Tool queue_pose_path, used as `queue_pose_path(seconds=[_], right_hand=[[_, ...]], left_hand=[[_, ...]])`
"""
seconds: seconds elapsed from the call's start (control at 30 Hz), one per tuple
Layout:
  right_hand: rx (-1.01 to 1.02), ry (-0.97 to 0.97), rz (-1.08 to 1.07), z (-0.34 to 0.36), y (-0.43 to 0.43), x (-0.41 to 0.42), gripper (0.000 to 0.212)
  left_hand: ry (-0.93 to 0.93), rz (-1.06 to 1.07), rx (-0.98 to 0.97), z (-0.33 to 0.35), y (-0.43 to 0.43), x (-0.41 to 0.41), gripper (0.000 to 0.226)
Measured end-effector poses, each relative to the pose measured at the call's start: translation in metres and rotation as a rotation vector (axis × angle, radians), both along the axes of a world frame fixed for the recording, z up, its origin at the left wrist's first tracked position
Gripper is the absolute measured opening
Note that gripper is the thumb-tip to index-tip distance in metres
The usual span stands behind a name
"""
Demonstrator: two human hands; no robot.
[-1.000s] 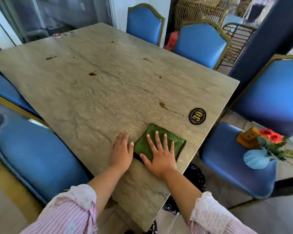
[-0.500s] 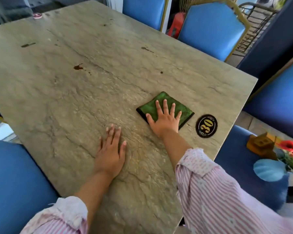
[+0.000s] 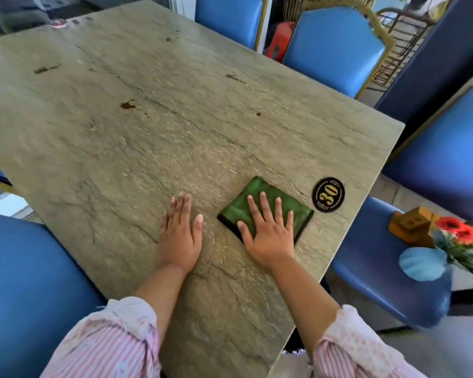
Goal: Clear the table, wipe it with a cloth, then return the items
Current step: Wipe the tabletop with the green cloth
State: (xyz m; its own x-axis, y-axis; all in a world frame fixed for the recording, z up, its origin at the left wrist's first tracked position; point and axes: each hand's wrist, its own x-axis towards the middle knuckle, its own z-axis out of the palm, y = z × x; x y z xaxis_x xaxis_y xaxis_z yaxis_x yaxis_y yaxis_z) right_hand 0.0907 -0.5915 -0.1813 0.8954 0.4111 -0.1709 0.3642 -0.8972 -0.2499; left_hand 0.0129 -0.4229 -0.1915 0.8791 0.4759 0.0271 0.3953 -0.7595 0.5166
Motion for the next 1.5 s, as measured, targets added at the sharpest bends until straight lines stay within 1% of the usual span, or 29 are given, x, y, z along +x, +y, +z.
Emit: queue_pose_path(seconds=[0.13,0.23,0.33,0.4,0.47,0.57,0.63,0.73,0.8,0.9,1.0,1.1,1.2,1.3,1.4,1.5], right_hand=[[-0.035,0.031,-0.123,0.003,0.024,0.067,0.065],[-0.04,0.067,-0.137,0.004,0.063,0.104,0.066],[-0.012,0.061,-0.046,0.004,0.09,0.093,0.065],[0.014,0.049,0.045,0.005,0.087,0.067,0.063],[0.03,0.02,0.073,0.004,0.07,0.043,0.063],[0.009,-0.015,-0.018,0.002,0.045,0.043,0.064],[-0.034,-0.017,-0.087,0.001,0.042,0.078,0.065],[-0.071,0.035,-0.188,0.003,0.058,0.14,0.066],[-0.072,0.059,-0.185,0.004,0.082,0.157,0.065],[-0.039,0.058,-0.015,0.005,0.114,0.127,0.064],[0.002,0.046,0.105,0.005,0.101,0.074,0.063],[0.021,-0.001,0.041,0.001,0.054,0.054,0.063],[-0.015,0.016,-0.073,0.002,0.036,0.087,0.064],[-0.043,0.063,-0.132,0.004,0.058,0.131,0.064],[-0.062,0.065,-0.074,0.004,0.086,0.138,0.063],[-0.052,0.056,0.05,0.006,0.091,0.104,0.061]], left_hand=[[0.09,-0.006,0.035,-0.001,0.001,0.004,0.085],[0.127,-0.008,0.067,-0.003,0.001,0.005,0.084],[0.128,-0.006,0.074,-0.002,0.0,0.004,0.083],[0.126,-0.012,0.066,-0.001,0.0,0.004,0.083],[0.125,-0.015,0.065,0.0,0.0,0.005,0.083],[0.12,-0.01,0.076,0.002,-0.001,0.005,0.082],[0.119,-0.011,0.071,0.003,-0.001,0.004,0.081],[0.124,-0.014,0.078,0.002,0.0,0.003,0.078],[0.117,-0.008,0.087,0.0,-0.001,0.003,0.077],[0.092,-0.003,0.077,-0.001,-0.001,0.004,0.076],[0.094,-0.007,0.062,-0.001,0.0,0.004,0.078],[0.093,-0.005,0.064,-0.001,0.001,0.004,0.077],[0.107,-0.011,0.071,-0.001,0.001,0.004,0.077],[0.113,-0.016,0.079,-0.002,0.001,0.003,0.077],[0.121,-0.019,0.064,-0.002,0.001,0.002,0.079],[0.169,-0.044,0.051,0.003,0.0,0.002,0.082]])
